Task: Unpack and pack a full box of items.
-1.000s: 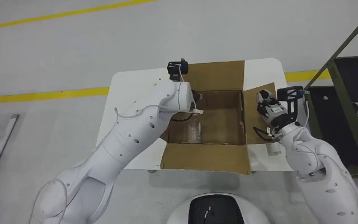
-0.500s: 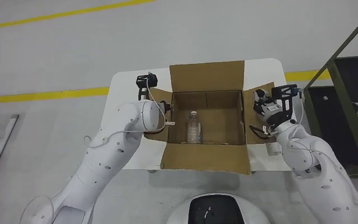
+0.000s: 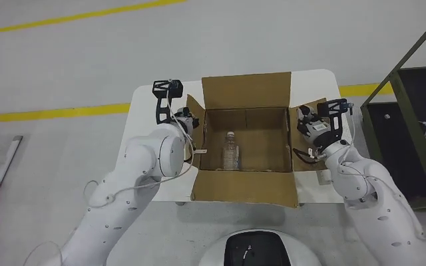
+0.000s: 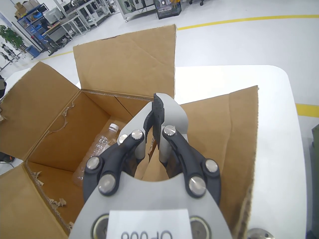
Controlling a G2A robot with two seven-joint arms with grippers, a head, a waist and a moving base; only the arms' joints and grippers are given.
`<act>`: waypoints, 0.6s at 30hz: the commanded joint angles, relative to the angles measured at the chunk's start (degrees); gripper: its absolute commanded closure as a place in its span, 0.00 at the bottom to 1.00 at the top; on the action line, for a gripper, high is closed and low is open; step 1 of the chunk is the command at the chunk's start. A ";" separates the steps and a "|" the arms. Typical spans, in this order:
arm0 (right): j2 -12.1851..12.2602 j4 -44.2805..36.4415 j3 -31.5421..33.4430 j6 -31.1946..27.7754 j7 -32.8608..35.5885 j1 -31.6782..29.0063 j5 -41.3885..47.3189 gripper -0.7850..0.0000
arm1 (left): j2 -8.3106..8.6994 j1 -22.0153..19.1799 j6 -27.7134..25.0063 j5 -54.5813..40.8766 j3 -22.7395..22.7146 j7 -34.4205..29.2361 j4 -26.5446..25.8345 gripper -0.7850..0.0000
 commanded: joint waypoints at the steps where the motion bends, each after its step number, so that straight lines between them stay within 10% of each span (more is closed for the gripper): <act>1: 0.03 0.15 -0.32 -0.42 0.19 0.25 -0.29 1.00 | -0.03 0.37 0.07 -0.96 -0.42 0.07 -0.60 1.00; 18: 0.02 0.51 -2.44 -2.06 0.24 1.29 0.17 1.00 | 0.14 2.50 -1.49 1.17 -1.69 3.85 -1.11 1.00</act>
